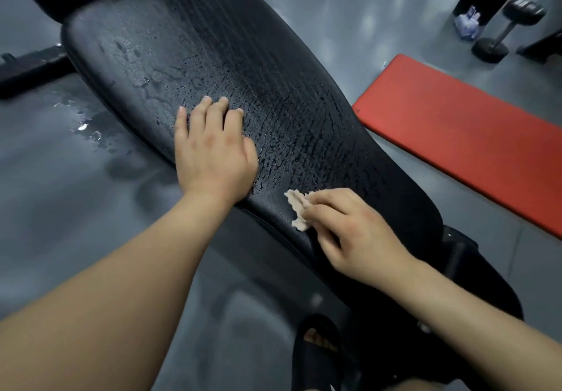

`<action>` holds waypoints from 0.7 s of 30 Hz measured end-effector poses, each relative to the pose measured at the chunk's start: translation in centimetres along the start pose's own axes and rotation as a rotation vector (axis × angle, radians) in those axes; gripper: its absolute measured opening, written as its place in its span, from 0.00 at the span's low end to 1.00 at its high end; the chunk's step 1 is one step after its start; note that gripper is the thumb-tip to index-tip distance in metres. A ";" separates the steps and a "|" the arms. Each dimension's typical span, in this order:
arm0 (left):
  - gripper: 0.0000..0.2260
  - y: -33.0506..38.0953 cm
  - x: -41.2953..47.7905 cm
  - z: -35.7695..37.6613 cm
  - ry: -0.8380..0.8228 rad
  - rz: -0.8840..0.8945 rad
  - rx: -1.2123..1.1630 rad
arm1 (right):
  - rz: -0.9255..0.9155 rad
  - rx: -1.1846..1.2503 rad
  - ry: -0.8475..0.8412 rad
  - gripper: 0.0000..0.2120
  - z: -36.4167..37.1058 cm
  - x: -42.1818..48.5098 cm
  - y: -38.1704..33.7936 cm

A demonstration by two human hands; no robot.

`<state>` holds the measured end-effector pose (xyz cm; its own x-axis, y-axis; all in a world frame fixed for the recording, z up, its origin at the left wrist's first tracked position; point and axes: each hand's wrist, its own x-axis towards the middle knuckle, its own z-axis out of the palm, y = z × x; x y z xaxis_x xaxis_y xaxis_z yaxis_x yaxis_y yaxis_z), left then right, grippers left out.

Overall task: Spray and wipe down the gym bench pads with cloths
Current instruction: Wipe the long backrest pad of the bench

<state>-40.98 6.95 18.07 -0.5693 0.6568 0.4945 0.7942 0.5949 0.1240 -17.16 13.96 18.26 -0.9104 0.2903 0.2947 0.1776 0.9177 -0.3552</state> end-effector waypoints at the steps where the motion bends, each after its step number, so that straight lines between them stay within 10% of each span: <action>1: 0.22 0.0 0.0 0.0 0.001 0.002 0.006 | -0.025 -0.008 -0.028 0.10 -0.1 0.2 0.3; 21: 0.22 -0.4 -0.1 0.0 0.015 0.020 -0.039 | -0.146 -0.045 -0.011 0.13 2.7 5.0 -1.3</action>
<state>-41.20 6.65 18.00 -0.5499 0.6615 0.5099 0.8133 0.5630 0.1469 -22.94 13.43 17.80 -0.9319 0.1499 0.3303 0.0594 0.9614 -0.2687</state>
